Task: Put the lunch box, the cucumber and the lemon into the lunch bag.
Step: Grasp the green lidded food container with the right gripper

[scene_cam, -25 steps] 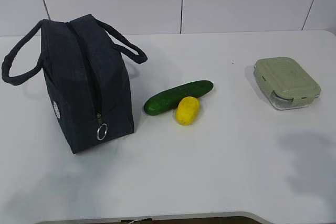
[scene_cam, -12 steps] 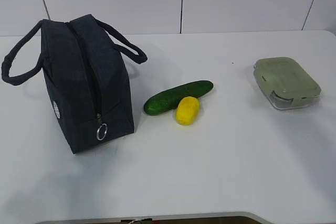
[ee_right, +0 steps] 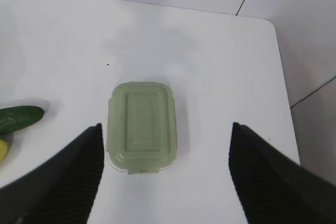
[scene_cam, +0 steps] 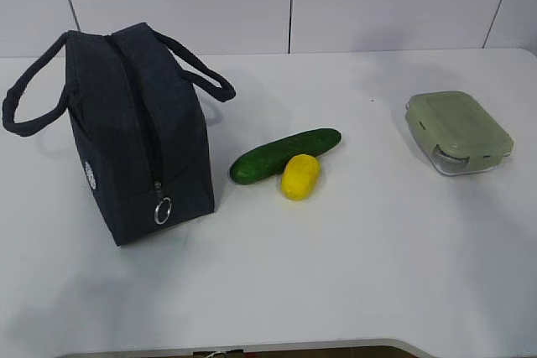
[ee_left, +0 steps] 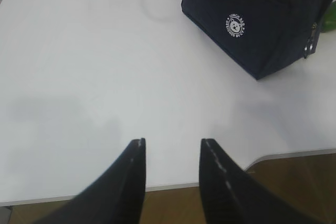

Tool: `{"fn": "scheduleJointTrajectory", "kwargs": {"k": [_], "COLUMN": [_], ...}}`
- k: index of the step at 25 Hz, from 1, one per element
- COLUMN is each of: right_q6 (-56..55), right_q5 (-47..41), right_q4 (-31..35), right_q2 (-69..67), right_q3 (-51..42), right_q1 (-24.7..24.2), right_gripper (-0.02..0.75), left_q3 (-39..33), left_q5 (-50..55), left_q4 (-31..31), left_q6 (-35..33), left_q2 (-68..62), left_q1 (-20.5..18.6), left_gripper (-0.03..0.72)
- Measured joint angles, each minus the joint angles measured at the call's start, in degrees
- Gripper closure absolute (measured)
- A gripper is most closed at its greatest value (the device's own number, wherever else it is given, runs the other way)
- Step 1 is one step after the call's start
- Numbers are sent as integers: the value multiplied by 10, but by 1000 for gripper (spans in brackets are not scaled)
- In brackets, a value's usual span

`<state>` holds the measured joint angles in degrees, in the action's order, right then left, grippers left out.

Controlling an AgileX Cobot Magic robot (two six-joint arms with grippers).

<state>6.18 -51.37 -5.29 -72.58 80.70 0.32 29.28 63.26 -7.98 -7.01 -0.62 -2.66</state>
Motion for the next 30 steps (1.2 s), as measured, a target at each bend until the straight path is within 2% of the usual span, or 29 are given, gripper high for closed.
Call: {"fn": "scheduleJointTrajectory", "kwargs": {"k": [4,8,11,17,20,23,30], "right_q6": [26,91,166,288,361,414,465], "right_q5": [-44,-75,-87,-137,-166,-181,-181], "right_q4": [35,127,229,309,401,475,531], "right_q2": [-90,-157,-193,-274,-326,-382,-497], "right_q3": [83,137,144,146,146,149,201], "right_q1": [-32,-93,-140,-213,-242,-259,-268], "right_gripper": [152,152,151,151,151,151,150], "left_q3": [0,0,0,0,0,0,0], "left_q5": [0,0,0,0,0,0,0], "left_q4": [0,0,0,0,0,0,0], "left_q6": [0,0,0,0,0,0,0], "left_q2": [0,0,0,0,0,0,0], "left_q1": [0,0,0,0,0,0,0], "left_gripper": [446,446,446,446,446,446,446]}}
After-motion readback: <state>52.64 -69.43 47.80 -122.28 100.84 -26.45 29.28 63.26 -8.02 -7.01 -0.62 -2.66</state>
